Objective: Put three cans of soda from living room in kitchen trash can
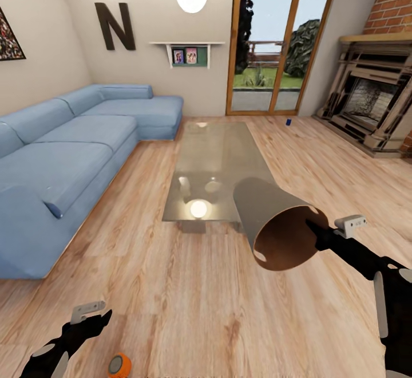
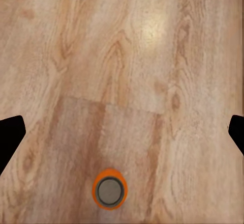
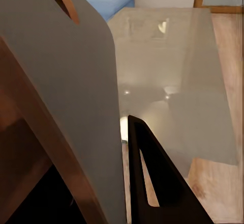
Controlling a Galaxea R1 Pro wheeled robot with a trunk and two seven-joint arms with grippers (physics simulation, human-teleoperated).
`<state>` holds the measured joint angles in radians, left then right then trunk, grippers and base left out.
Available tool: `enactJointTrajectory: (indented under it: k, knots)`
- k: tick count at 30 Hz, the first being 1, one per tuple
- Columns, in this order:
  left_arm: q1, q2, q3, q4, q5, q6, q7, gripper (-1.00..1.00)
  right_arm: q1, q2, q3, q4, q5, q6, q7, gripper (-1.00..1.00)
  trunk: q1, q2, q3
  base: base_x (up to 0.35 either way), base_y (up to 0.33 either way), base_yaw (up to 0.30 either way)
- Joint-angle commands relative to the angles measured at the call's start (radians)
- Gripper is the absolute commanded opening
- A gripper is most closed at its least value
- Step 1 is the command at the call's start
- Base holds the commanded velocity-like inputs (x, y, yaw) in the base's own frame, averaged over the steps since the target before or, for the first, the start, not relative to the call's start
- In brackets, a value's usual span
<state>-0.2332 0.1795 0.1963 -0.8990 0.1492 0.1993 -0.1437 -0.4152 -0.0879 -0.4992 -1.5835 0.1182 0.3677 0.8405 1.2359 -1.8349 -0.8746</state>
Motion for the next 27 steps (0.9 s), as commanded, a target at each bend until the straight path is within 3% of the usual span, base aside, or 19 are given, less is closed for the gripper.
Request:
enactJointTrajectory:
  k: [1,16,27]
  knots:
    - [0.0,0.0,0.0,0.0,0.0,0.0,0.0,1.0,-0.001,0.0,0.0,-0.001,-0.012,0.003,0.005,-1.0,0.0,0.0,0.001,-0.194,0.122,-0.181]
    - [0.0,0.0,0.0,0.0,0.0,-0.001,-0.002,1.0,-0.001,0.008,0.001,-0.001,-0.012,0.004,0.005,-1.0,0.0,0.0,0.015,-0.243,0.154,-0.158]
    - [0.0,0.0,0.0,0.0,0.0,-0.004,0.003,1.0,-0.001,0.013,0.002,-0.001,-0.011,0.004,0.005,-1.0,0.0,0.0,0.017,0.058,0.011,-0.036]
